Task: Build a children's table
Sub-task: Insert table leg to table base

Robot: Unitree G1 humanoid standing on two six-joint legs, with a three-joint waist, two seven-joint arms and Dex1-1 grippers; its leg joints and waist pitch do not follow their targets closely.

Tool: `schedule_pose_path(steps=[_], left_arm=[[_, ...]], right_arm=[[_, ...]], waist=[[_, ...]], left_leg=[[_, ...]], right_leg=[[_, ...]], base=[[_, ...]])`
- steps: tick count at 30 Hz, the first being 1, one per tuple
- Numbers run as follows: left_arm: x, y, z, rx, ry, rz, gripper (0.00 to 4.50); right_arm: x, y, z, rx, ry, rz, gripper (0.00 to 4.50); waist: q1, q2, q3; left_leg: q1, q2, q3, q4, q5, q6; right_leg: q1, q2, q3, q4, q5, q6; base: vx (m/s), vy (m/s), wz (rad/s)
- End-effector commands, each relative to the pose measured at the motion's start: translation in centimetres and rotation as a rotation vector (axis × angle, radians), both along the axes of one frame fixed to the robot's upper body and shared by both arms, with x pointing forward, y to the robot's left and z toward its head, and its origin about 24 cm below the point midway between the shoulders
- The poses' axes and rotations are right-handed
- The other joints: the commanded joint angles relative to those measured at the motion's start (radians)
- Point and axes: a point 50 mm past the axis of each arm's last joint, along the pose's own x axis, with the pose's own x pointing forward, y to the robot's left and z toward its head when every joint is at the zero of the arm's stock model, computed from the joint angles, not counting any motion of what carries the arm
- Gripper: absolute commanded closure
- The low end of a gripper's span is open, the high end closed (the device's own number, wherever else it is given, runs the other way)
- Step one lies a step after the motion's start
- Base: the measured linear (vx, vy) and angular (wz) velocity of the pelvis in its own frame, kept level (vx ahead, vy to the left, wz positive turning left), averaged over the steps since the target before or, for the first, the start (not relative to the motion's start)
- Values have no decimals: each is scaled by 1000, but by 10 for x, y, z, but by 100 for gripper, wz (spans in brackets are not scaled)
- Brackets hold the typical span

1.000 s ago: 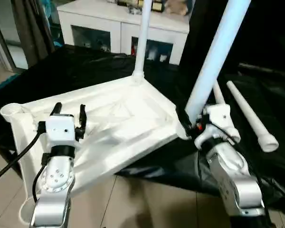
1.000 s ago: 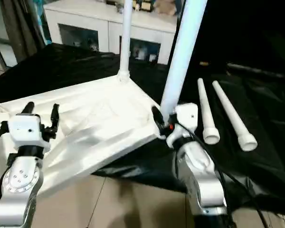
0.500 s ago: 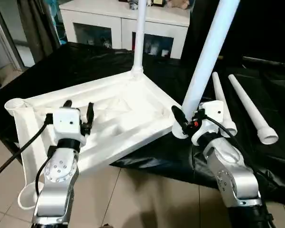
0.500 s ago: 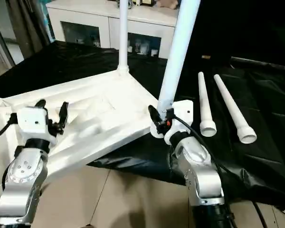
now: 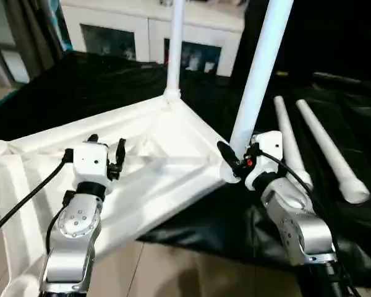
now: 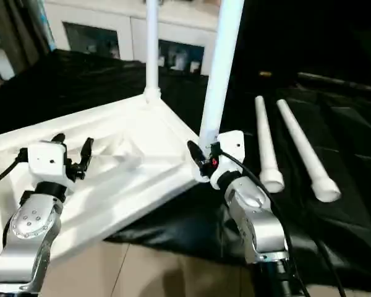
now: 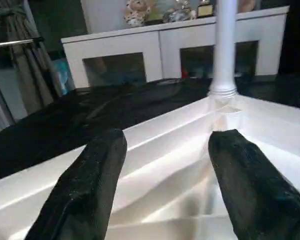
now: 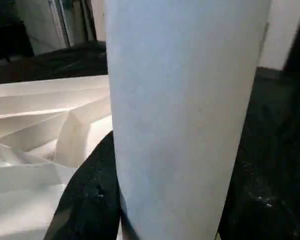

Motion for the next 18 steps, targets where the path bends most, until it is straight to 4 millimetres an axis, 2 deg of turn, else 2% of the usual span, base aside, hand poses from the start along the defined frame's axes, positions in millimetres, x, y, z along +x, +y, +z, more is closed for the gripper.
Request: schedule_pose_path(steps=[1,2,3,4,5,6,7,8,9,10,11,12,13,14,15,16,17,18], left_arm=[[3,-3,1,-5,6,-23,143],[4,-3,1,-4,5,-26,143],[4,-3,2,-4,5,-28,143],[4,-4,2,-4,5,-30,143],[5,-4,1,-5,7,-32,143],[5,-5,1,-7,12,-35,143],[4,-6,-1,-14,24,-43,143],[4,-6,-2,-16,30,-47,143],[3,-6,-2,-16,31,-48,143],[3,-8,-4,-20,38,-62,143],[2,-9,-5,-18,45,-75,143],[2,-10,-5,-16,51,-85,143],[2,-10,-6,-17,52,-94,143],[3,-11,-6,-24,54,-125,143],[3,-12,-5,-22,51,-156,143],[3,-16,-3,-10,78,-329,143],[4,-16,-3,-10,85,-355,143],[5,-17,-2,-20,101,-411,143]], right_arm=[[1,-1,4,-22,-5,1,259],[1,-1,3,-22,-5,-1,259],[1,-1,3,-15,-7,-1,259],[0,-2,4,-10,-13,0,259],[0,-2,5,-15,-24,0,259],[0,-2,5,-20,-25,2,259],[0,-2,5,-24,-24,5,259],[0,-3,5,-25,-22,6,259],[0,-3,5,-25,-22,6,259],[0,-3,5,-24,-23,7,259],[0,-3,5,-24,-24,8,259],[0,-3,5,-25,-25,10,259],[0,-3,6,-26,-26,11,259],[1,-3,7,-29,-29,15,259],[1,-3,8,-30,-32,18,259],[4,-4,12,-39,-44,50,259],[4,-4,12,-40,-46,56,259],[4,-4,13,-45,-48,72,259]], waist=[[-50,28,-89],[-42,17,-78],[-32,2,-62],[-12,-28,-46],[30,-59,-59],[45,-49,-55],[46,-49,-48],[46,-36,-43],[43,-25,-43],[38,7,-50],[25,44,-62],[12,50,-70],[9,37,-81],[21,34,-86],[26,29,-83],[37,20,-69],[43,24,-60],[42,23,-52]], left_leg=[[217,189,-184,-46,429,532],[205,205,-136,-34,465,473],[136,153,-124,-55,402,480],[65,12,-6,-26,120,347],[-30,-65,4,80,-78,247],[-57,-43,-21,109,-84,195],[-86,-22,-42,137,-23,89],[-98,-8,-51,114,73,29],[-96,8,-53,84,131,13],[-72,31,-47,-12,264,13],[-61,58,-62,-36,335,39],[-27,89,-81,-21,359,56],[1,106,-99,0,494,97],[-9,90,-88,14,604,98],[-18,81,-78,13,599,89],[-41,67,-56,-6,438,54],[-47,67,-47,-31,183,8],[-48,68,-45,-45,61,-20]], right_leg=[[-164,-46,24,95,-70,27],[-204,-79,57,117,-66,44],[-172,-73,63,104,13,41],[-91,-75,102,-22,88,6],[46,-164,222,-82,-100,-55],[70,-215,242,-94,-133,-119],[80,-200,212,-85,-135,-209],[70,-183,181,-72,15,-276],[58,-172,155,-62,108,-301],[23,-106,84,-34,213,-278],[-3,-42,50,16,284,-199],[-35,-27,52,36,302,-164],[-59,-48,63,40,351,-143],[-60,-60,72,33,423,-146],[-55,-64,75,29,440,-149],[-42,-78,79,12,396,-160],[-36,-88,82,-4,255,-165],[-32,-92,86,-11,183,-167]], base=[[116,-73,-9],[116,-73,-9],[-2,-71,-27],[-7,-87,-5],[-7,-87,-5],[77,-81,13],[89,-42,-4],[89,-42,-4],[82,-33,-9],[76,20,-5],[76,20,-5],[88,49,-3],[60,38,-2],[60,38,-2],[0,0,0],[0,0,0],[0,0,0],[-69,5,-2]])
